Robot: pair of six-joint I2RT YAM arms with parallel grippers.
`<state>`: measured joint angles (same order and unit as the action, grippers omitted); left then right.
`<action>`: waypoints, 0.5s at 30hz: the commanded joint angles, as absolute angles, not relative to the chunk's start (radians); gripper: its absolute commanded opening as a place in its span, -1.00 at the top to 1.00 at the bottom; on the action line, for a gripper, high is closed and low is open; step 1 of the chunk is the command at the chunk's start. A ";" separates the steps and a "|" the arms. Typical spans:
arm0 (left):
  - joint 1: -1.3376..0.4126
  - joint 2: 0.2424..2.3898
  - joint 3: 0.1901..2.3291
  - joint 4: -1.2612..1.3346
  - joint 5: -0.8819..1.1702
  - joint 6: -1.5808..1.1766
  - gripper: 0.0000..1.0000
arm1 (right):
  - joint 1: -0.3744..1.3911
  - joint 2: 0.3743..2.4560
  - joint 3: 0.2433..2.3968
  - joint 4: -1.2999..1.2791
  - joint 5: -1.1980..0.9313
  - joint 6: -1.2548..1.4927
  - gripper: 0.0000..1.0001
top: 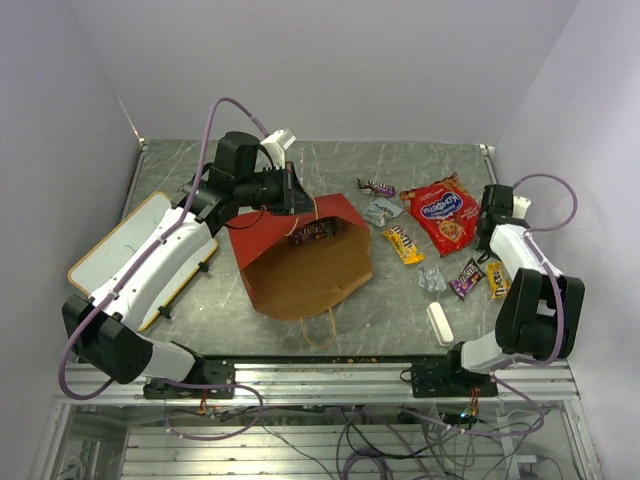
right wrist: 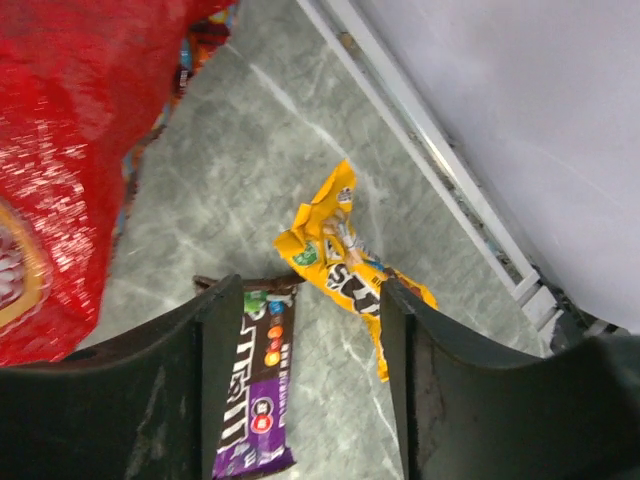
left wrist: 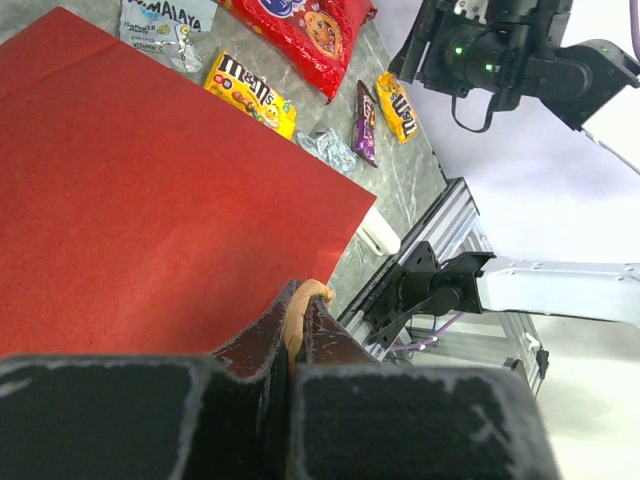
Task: Take the snacks out of the paper bag
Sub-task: Place the snack at the center of the board.
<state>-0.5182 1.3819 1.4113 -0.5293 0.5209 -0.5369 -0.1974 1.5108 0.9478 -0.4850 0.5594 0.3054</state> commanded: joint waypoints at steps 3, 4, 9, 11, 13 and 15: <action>-0.511 1.361 1.400 -0.494 0.542 -0.560 0.86 | -0.201 1.420 0.955 -0.503 0.398 0.287 -0.26; -0.511 1.360 1.398 -0.491 0.541 -0.562 0.86 | -0.200 1.409 0.960 -0.501 0.378 0.279 -0.29; -0.511 1.371 1.404 -0.490 0.546 -0.574 0.86 | -0.180 1.371 1.027 -0.508 0.225 0.269 -0.43; -0.511 1.368 1.390 -0.473 0.549 -0.584 0.86 | -0.149 1.364 1.052 -0.505 0.171 0.268 -0.45; -0.510 1.365 1.376 -0.467 0.548 -0.594 0.86 | -0.102 1.355 1.076 -0.501 0.140 0.276 -0.47; -0.511 1.363 1.373 -0.468 0.548 -0.599 0.86 | -0.032 1.348 1.106 -0.497 0.136 0.282 -0.49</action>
<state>-0.5179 1.3819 1.3884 -0.5121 0.5240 -0.5770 -0.1314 1.3872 1.0412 -0.5068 0.2298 0.2790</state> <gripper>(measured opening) 0.075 0.736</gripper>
